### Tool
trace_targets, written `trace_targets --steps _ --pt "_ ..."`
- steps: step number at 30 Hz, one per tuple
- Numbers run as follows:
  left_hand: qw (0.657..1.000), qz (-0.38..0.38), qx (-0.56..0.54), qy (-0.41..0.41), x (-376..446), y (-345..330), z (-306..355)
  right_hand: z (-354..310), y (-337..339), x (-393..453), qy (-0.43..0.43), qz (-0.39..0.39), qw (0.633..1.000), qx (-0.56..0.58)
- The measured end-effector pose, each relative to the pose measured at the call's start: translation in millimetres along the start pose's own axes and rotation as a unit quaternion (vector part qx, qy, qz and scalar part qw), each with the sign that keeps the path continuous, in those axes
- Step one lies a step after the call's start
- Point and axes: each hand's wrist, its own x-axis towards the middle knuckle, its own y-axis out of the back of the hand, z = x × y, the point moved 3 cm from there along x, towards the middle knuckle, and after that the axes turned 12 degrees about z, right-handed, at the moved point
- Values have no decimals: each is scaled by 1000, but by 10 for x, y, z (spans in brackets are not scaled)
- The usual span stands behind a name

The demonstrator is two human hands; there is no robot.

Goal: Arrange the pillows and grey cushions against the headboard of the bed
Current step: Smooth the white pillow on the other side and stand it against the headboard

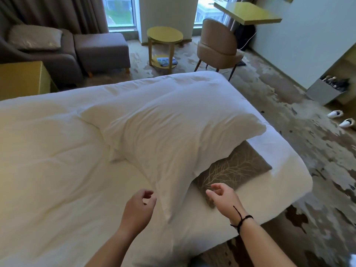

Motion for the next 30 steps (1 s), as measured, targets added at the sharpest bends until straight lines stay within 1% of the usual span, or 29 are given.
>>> trace_targets --steps 4,9,12,14,17,19,21,27,30 --pt "999 25 47 9 260 -220 172 -10 82 658 -16 -5 999 39" --pt "992 22 123 -22 597 -718 669 21 284 1629 -35 -19 997 63" --pt "986 11 157 -51 740 -1078 989 122 374 2179 -81 -17 993 88" --pt "984 10 164 -69 786 -1277 1176 171 370 2443 -144 -34 975 164" --pt "979 9 178 -94 818 -1478 1346 170 314 2711 -242 -75 919 301" --pt "976 8 195 -101 821 -1539 1379 171 239 2858 -283 -102 882 363" --pt "972 10 209 -104 842 -1567 1388 159 175 2986 -305 -114 859 395" --pt "970 25 218 -105 907 -1609 1449 80 50 3143 -331 -128 835 420" --pt "969 23 222 -109 874 -1656 1495 31 -49 3179 -321 -109 840 424"
